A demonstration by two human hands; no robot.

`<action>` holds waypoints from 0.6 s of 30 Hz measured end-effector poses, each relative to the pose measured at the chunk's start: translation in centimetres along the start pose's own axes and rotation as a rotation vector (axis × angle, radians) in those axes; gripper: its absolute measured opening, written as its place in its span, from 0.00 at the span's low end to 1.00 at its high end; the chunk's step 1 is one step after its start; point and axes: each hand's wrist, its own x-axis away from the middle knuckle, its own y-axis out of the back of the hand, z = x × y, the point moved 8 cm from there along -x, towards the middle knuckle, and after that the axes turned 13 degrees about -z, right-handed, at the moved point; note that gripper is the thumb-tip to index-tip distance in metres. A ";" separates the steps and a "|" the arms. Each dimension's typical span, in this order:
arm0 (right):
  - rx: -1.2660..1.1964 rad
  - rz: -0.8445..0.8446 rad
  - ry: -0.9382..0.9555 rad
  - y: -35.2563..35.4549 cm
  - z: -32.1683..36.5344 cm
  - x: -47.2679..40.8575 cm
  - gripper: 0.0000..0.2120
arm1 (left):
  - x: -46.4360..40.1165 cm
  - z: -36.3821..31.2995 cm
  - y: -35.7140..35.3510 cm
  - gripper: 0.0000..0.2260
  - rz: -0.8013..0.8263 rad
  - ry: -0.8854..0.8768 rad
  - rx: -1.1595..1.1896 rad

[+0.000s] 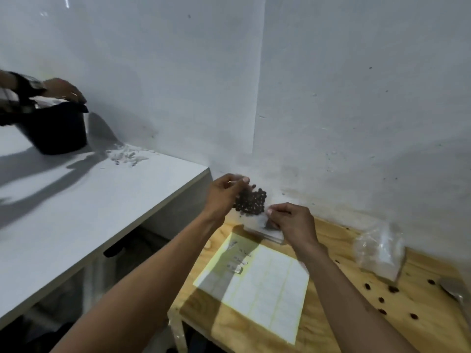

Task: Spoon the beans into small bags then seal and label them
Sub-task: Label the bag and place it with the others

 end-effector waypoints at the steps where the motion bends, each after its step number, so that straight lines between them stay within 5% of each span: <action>1: 0.064 0.017 0.040 -0.6 0.1 0.4 0.07 | -0.2 -0.2 0.9 0.07 -0.043 0.011 0.026; 7: 0.467 0.279 0.259 -6.2 -1.6 4.2 0.09 | -0.2 -0.6 4.7 0.11 -0.207 0.028 0.095; 12: 0.720 0.270 0.429 -8.9 -2.1 5.6 0.13 | -0.3 -0.1 6.1 0.09 -0.247 0.045 0.069; 18: 0.691 0.197 0.374 -8.6 -1.7 5.6 0.09 | 0.0 -0.3 6.8 0.11 -0.257 0.029 0.057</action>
